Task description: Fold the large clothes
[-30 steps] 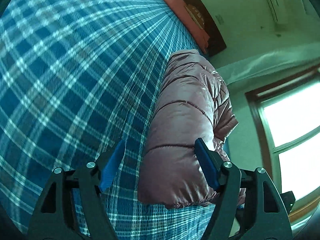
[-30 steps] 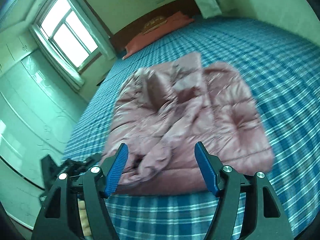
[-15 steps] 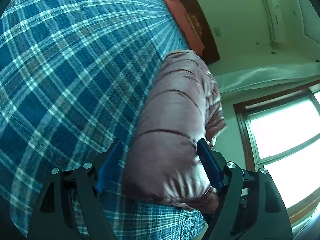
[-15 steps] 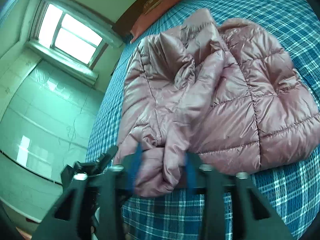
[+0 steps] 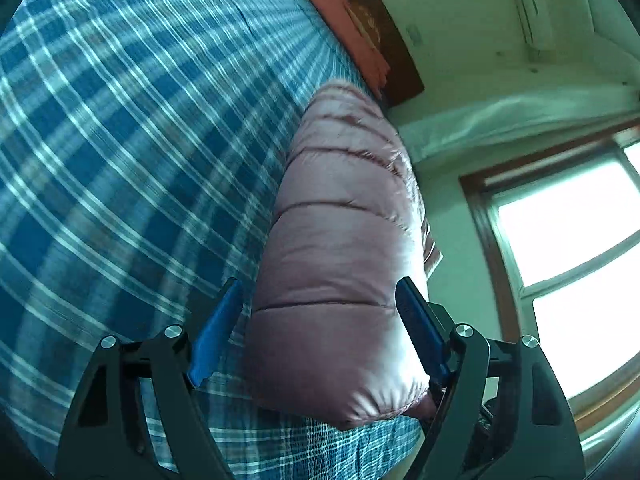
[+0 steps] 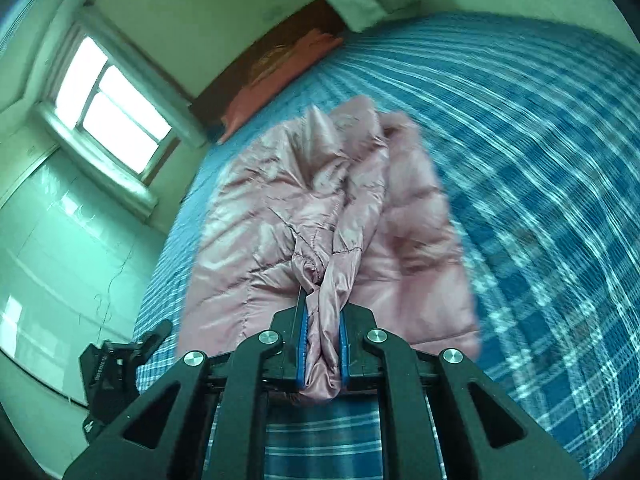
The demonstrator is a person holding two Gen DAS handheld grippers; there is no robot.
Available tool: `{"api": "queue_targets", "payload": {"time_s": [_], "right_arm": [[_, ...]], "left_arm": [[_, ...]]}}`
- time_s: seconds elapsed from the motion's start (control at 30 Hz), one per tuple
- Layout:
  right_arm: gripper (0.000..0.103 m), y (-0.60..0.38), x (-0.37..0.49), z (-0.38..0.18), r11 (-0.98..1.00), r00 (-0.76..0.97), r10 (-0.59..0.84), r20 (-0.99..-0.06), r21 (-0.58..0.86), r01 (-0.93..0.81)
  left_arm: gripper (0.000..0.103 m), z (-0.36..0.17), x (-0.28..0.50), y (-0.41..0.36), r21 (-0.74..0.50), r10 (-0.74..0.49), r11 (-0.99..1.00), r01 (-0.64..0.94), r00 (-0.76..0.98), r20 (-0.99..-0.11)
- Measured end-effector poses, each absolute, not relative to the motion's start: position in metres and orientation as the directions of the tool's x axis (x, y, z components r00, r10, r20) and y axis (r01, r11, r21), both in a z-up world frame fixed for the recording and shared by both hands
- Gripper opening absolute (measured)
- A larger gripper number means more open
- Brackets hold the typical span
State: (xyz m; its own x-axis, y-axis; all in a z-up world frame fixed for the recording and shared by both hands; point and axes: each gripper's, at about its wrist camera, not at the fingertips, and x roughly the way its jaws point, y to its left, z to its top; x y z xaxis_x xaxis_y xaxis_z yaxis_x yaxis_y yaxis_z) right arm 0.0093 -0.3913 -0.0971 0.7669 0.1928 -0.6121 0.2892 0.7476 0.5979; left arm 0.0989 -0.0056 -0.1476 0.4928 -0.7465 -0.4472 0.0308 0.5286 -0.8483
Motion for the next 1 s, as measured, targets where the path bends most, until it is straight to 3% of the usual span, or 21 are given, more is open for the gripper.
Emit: {"api": "queue_targets", "payload": {"time_s": [0.17,0.3,0.43,0.6,0.67,0.7,0.83,1.0], "right_arm": [[0.011,-0.408,0.008,-0.14,0.694,0.742,0.216,-0.634,0.635,0.34],[0.009,-0.417,0.011,-0.167,0.644,0.751,0.26,-0.607,0.688,0.333],[0.01,-0.426,0.011,-0.177,0.584,0.76,0.313,-0.569,0.747,0.318],[0.029,-0.436,0.009,-0.163,0.566,0.739,0.374,-0.56,0.769,0.297],[0.054,-0.439,0.004,-0.145,0.602,0.743,0.335,-0.579,0.738,0.304],[0.057,-0.441,0.005,-0.138,0.616,0.746,0.313,-0.587,0.724,0.311],[0.057,-0.447,0.024,-0.108,0.693,0.755,0.21,-0.621,0.639,0.333],[0.057,-0.453,0.062,-0.104,0.699,0.759,0.239,-0.606,0.65,0.299]], "left_arm": [[0.077,-0.158,0.103,-0.032,-0.788,-0.703,0.615,0.024,0.47,-0.534],[0.062,-0.164,0.102,-0.046,-0.708,-0.641,0.704,0.062,0.485,-0.595],[0.061,-0.162,0.101,-0.047,-0.697,-0.642,0.71,0.094,0.492,-0.588],[0.074,-0.148,0.098,-0.028,-0.712,-0.655,0.696,0.099,0.494,-0.572],[0.079,-0.142,0.098,-0.018,-0.731,-0.661,0.677,0.092,0.514,-0.547],[0.079,-0.139,0.104,-0.012,-0.739,-0.661,0.668,0.085,0.523,-0.538],[0.079,-0.135,0.131,-0.013,-0.762,-0.676,0.645,0.054,0.505,-0.536],[0.079,-0.136,0.169,-0.042,-0.73,-0.676,0.678,0.083,0.459,-0.576]]}}
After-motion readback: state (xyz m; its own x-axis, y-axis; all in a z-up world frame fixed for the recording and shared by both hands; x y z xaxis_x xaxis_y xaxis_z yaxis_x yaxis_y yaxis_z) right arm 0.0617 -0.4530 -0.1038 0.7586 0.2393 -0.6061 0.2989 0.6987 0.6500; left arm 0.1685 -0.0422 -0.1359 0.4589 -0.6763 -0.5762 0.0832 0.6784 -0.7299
